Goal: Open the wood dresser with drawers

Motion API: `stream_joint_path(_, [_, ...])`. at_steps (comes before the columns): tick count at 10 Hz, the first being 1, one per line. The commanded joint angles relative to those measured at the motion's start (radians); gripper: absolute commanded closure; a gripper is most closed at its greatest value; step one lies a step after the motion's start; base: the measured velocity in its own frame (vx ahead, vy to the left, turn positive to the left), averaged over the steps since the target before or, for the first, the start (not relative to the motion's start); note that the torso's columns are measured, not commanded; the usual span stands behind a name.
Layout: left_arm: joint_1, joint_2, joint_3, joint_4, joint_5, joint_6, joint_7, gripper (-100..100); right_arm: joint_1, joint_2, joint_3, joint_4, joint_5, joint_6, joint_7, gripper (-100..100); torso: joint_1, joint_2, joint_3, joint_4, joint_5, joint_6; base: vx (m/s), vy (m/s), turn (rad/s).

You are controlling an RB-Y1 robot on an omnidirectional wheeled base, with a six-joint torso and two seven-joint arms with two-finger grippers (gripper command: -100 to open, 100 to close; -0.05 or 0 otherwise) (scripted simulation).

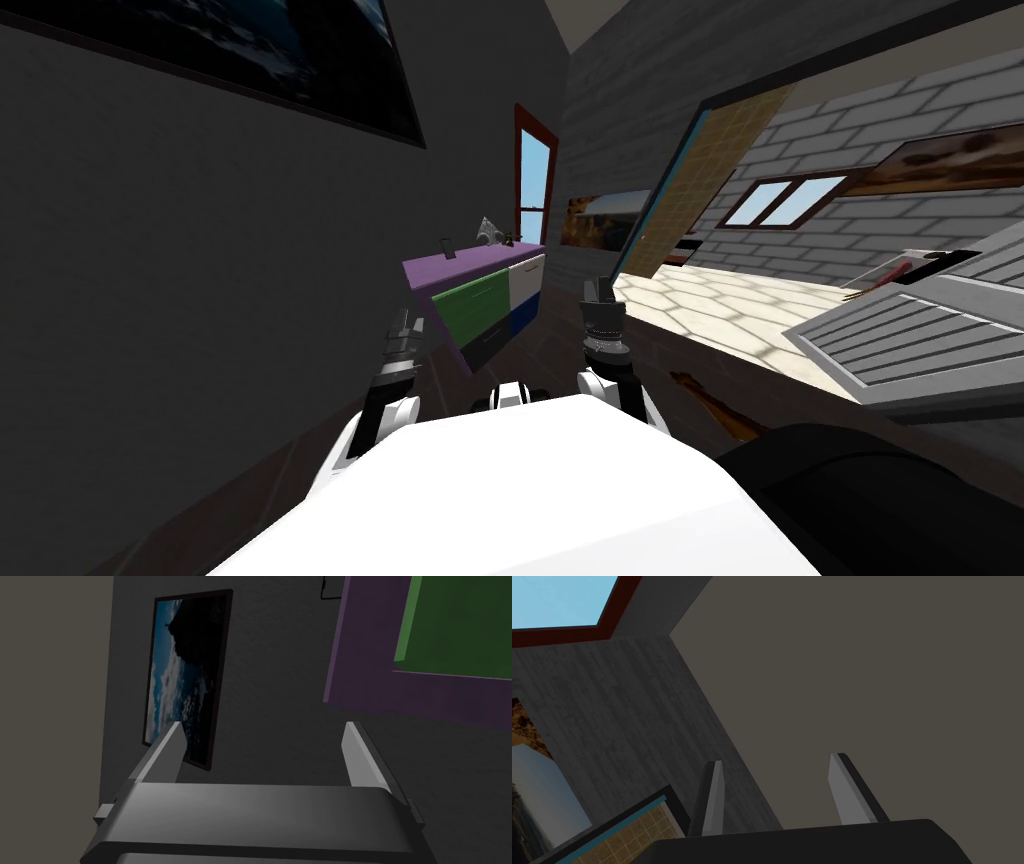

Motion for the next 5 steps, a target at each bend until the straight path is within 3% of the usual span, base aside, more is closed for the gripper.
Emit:
stream_joint_path(1, [-0.018, 0.003, 0.027, 0.044, 0.026, 0.027, 0.002, -100, 0.000, 0.000, 0.000, 0.000, 0.000, 0.000, 0.000, 0, 0.001, -0.001, -0.001, 0.000, 0.000, 0.000, 0.160, -0.176, 0.125])
stream_joint_path(5, [-0.040, 0.005, 0.065, 0.097, 0.063, 0.063, 0.005, -100, 0.000, 0.000, 0.000, 0.000, 0.000, 0.000, 0.000, 0, 0.001, 0.003, 0.002, 0.001, 0.000, 0.000, 0.116, -0.181, 0.092])
